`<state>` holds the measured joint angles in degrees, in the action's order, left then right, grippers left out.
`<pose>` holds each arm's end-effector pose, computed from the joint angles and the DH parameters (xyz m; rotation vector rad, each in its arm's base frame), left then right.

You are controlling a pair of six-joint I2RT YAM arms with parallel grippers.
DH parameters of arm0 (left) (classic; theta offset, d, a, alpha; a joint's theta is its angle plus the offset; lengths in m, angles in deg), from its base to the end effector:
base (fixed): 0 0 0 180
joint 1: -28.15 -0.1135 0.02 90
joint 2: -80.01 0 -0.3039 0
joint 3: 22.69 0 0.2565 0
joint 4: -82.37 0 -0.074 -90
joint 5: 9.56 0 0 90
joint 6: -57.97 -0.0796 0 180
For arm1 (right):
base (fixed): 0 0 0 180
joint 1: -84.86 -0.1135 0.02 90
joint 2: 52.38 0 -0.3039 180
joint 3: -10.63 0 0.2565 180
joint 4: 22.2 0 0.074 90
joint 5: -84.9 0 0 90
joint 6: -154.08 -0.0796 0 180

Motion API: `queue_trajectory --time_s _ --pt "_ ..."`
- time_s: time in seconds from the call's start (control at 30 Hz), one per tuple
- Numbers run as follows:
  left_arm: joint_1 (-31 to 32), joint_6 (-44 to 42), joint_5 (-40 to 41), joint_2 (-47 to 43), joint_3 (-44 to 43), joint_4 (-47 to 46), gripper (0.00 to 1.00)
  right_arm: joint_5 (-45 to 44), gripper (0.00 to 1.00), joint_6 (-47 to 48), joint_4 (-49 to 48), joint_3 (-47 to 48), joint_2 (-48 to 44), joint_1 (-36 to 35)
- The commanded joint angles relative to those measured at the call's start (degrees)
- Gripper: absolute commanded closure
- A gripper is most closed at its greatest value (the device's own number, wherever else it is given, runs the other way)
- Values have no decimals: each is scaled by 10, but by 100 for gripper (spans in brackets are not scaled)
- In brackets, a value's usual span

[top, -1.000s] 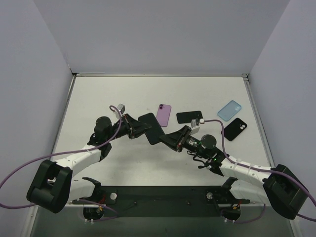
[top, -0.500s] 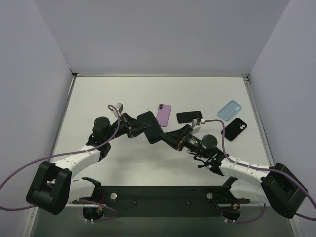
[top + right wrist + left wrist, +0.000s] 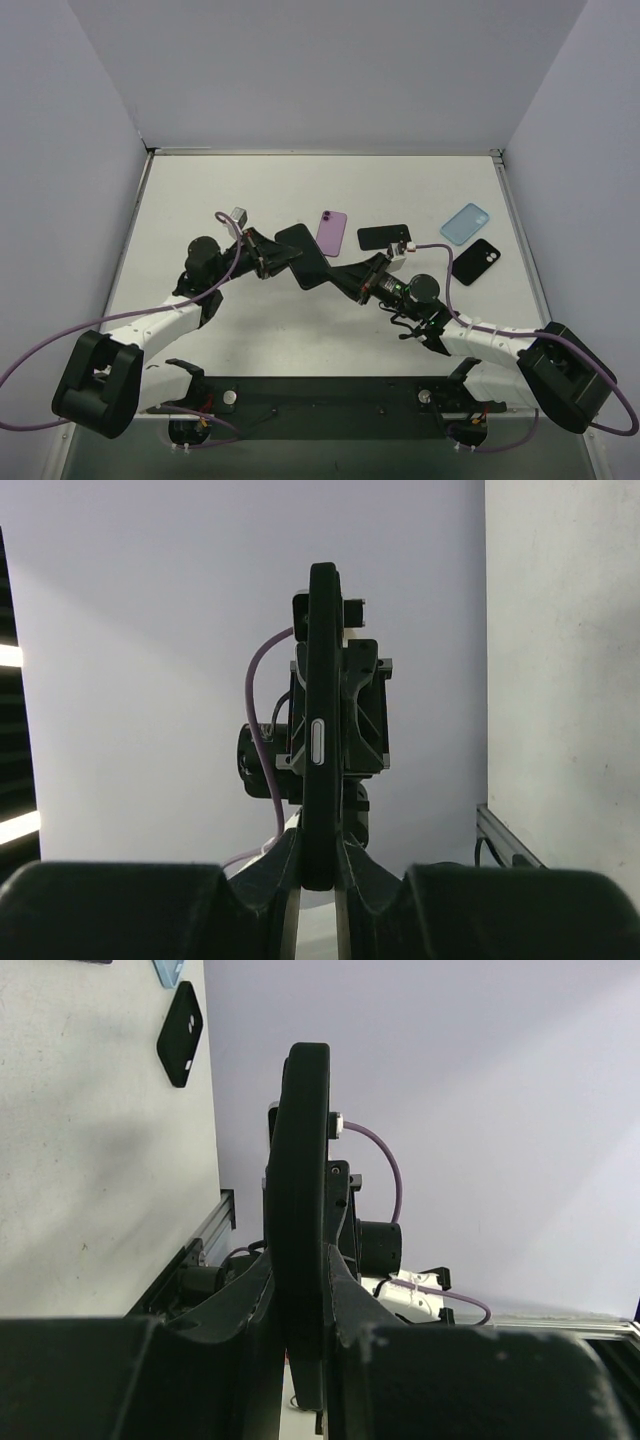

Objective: Take the phone out of the phone case
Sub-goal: Remove the phone case from the phone.

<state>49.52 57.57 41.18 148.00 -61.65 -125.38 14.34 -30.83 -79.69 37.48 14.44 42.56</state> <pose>0.2293 -0.1438 0.2678 -0.5191 1.9528 -1.9229 0.1590 0.1805 0.2730 0.3812 1.6314 2.1743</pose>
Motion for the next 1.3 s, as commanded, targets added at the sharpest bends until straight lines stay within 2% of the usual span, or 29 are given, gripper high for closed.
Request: queue_trajectory --time_s 0.0,0.2,0.37,0.6,0.8,0.93,1.27 --pt "-2 22 -5 -28 -12 -135 100 -16 100 -21 -90 20 -3 5" --pt "-6 64 34 -44 -37 -259 100 -26 100 -85 -139 74 16 5" --pt "-6 89 65 -38 -73 -323 100 -53 100 -167 -242 130 75 -1" --pt "-6 181 124 -9 -88 -477 100 -69 100 -196 -242 220 110 -23" --pt "-6 190 139 -26 -131 -471 100 -63 100 -203 -242 283 130 -31" --pt "-6 197 149 -35 -148 -466 100 -67 100 -206 -242 294 151 -41" --pt "-6 247 184 -36 -153 -521 100 -68 100 -203 -242 319 197 -64"
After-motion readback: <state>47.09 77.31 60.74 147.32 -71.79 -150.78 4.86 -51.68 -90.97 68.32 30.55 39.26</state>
